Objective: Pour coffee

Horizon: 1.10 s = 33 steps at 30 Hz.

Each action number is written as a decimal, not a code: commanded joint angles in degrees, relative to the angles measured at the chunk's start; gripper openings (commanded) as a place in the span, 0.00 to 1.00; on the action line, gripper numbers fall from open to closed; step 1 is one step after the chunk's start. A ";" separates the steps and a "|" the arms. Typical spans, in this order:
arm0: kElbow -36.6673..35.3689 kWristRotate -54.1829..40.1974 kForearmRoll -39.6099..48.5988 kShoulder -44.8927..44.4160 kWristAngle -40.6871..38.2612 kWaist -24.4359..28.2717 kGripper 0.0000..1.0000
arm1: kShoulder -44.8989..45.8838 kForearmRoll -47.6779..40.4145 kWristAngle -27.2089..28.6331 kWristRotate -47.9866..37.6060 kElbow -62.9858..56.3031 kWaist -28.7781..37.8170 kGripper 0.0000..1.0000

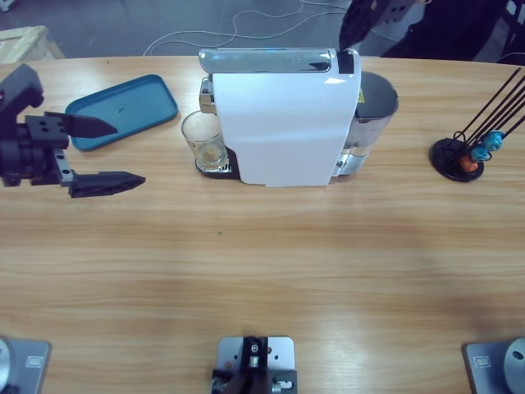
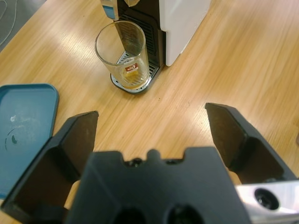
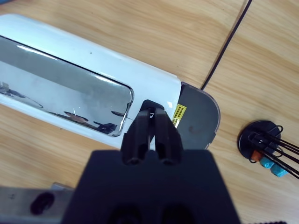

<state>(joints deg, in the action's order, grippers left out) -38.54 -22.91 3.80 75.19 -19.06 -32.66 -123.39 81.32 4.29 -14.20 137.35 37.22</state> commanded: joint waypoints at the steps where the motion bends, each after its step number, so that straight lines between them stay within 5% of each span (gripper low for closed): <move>1: 1.10 0.68 -0.64 2.35 0.95 -0.74 1.00 | -0.64 0.76 0.21 0.41 -3.42 0.75 0.00; 10: 1.19 0.68 -0.64 1.78 0.95 -0.65 1.00 | 0.29 0.35 1.93 0.53 -0.91 0.69 0.00; 11: 1.13 0.68 -0.64 1.45 0.95 -0.65 1.00 | 2.24 0.51 4.03 0.60 1.08 0.76 0.09; 12: 1.10 0.68 -0.64 1.13 0.95 -0.66 1.00 | 3.89 0.72 4.82 0.70 2.70 0.83 0.78; 13: 1.06 0.68 -0.64 0.98 0.94 -0.66 1.00 | 5.91 1.20 4.94 0.76 4.10 0.83 1.00; 33: 1.59 0.68 -0.64 -0.17 0.53 -0.74 1.00 | 5.46 2.09 4.48 -0.12 -2.00 2.77 1.00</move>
<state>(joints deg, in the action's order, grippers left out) -38.52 -22.91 3.79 75.08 -19.06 -32.67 -114.30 82.99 7.77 -14.13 136.91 39.28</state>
